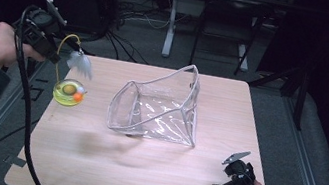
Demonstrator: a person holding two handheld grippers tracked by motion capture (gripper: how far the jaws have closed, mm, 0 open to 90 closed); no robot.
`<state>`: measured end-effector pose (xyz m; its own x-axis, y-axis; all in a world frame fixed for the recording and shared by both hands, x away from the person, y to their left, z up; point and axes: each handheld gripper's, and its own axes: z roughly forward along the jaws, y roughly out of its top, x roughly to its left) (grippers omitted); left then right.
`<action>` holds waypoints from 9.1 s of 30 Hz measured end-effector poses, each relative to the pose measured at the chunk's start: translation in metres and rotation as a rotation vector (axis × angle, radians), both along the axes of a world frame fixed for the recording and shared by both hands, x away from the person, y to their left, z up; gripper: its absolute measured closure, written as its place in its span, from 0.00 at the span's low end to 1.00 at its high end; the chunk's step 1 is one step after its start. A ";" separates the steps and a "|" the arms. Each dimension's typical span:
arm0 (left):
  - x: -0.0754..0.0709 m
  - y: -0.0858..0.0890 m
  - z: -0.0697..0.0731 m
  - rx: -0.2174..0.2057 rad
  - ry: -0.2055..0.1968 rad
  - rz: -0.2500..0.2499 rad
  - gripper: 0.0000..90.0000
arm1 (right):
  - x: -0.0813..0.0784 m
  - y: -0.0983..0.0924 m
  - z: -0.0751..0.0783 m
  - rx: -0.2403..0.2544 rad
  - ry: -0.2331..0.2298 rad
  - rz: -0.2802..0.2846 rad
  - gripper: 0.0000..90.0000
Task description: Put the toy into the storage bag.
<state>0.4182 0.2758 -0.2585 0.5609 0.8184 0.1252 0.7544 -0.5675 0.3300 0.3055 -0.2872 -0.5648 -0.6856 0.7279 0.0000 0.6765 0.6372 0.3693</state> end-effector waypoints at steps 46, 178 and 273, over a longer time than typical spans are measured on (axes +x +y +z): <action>0.019 -0.050 0.066 0.021 -0.071 -0.101 0.98 | 0.000 0.000 -0.001 0.014 -0.005 0.001 0.00; 0.064 -0.225 -0.095 -0.028 0.196 -0.467 0.98 | -0.001 -0.001 0.000 0.008 -0.009 0.004 0.00; 0.009 -0.014 -0.159 -0.212 0.090 0.019 0.00 | -0.001 0.000 -0.001 0.008 -0.007 0.002 0.00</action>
